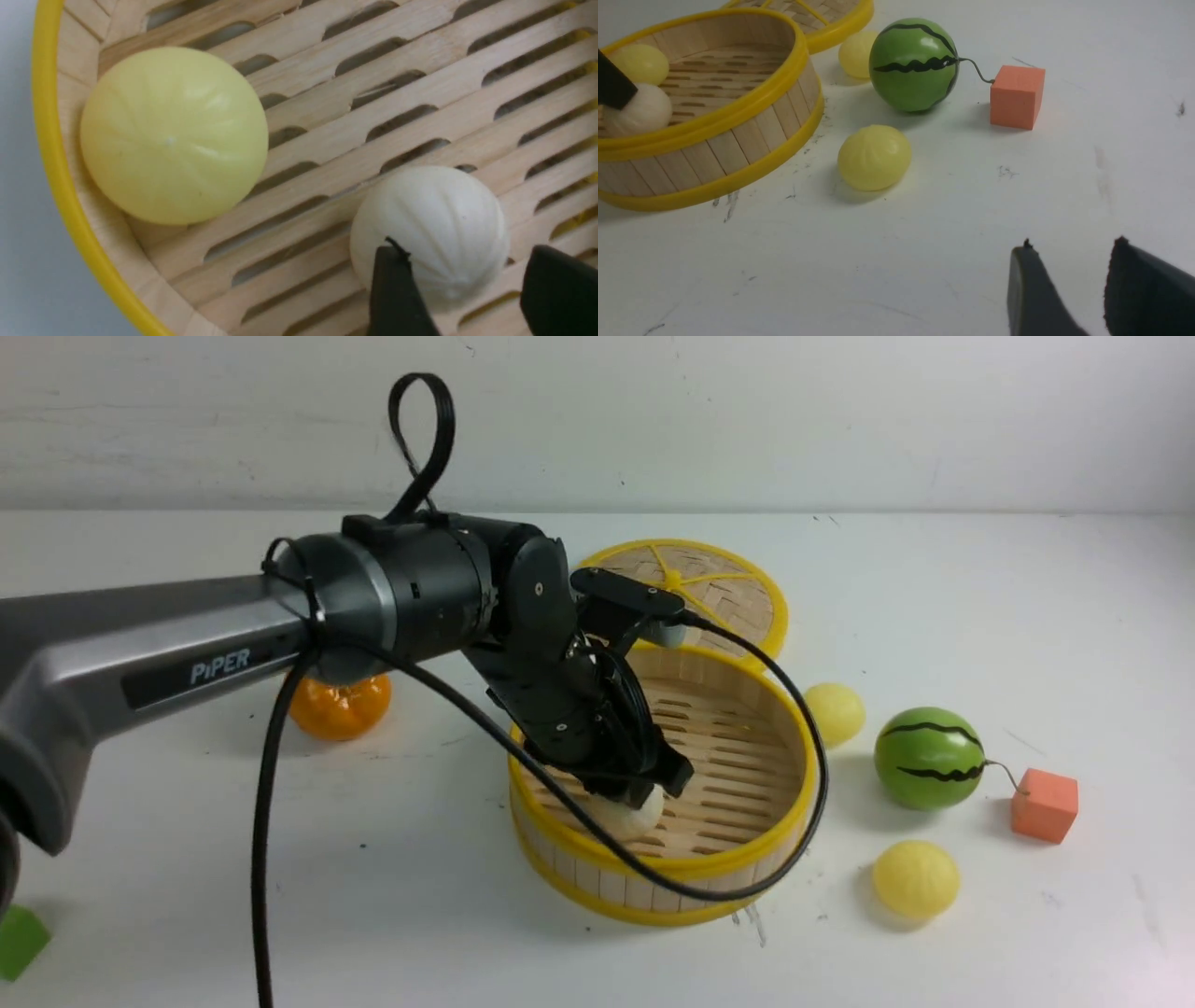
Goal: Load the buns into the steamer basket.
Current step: Use the left arm to put the steamed stuffed bun into the steamer, then use the right arm to grab a steamed stuffed bun
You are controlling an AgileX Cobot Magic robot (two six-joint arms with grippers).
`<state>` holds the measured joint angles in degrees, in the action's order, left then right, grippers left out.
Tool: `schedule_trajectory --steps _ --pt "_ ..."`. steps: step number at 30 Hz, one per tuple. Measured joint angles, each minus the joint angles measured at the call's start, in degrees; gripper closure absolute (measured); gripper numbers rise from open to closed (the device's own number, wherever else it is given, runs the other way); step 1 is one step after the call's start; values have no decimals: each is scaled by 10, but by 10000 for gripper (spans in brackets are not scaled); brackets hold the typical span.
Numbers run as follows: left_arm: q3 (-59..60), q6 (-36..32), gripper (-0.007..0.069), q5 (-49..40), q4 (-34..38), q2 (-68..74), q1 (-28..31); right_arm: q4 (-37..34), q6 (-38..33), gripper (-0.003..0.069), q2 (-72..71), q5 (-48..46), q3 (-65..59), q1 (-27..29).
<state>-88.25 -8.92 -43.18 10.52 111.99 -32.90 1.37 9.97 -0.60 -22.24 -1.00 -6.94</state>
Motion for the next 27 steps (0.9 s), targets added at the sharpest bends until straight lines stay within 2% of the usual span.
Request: schedule_trajectory --steps 2,3,5,7,8,11,12,13,15,19,21,22,23,25,27 --pt "-16 15 172 -37 -3 -24 0 0 0 418 0 0 0 0" --pt "-24 20 156 -52 -6 -41 0 0 0 418 0 0 0 0" --pt "-36 29 150 -73 -10 -61 0 0 0 418 0 0 0 0" --pt "-48 51 192 -106 -14 -121 0 0 0 418 0 0 0 0" --pt "-49 62 238 -118 -15 -149 0 0 0 418 0 0 0 0" --pt "-17 75 463 -127 -16 -241 0 0 0 418 0 0 0 0" --pt "1 75 512 -122 -15 -272 0 0 0 418 0 0 0 0" --pt "30 75 591 -110 -17 -305 0 0 0 418 0 0 0 0" --pt "87 75 638 -81 -20 -358 0 0 0 418 0 0 0 0" --pt "280 85 638 38 -16 -504 0 0 0 418 0 0 0 0" --pt "340 86 638 70 -10 -553 0 0 0 418 0 0 0 0" --pt "419 86 638 124 1 -631 0 0 0 418 0 0 0 0" --pt "438 86 638 130 2 -640 0 0 0 418 0 0 0 0" --pt "556 86 638 213 17 -764 0 0 0 418 0 0 0 0" --pt "598 86 638 246 18 -807 0 0 0 418 0 0 0 0"
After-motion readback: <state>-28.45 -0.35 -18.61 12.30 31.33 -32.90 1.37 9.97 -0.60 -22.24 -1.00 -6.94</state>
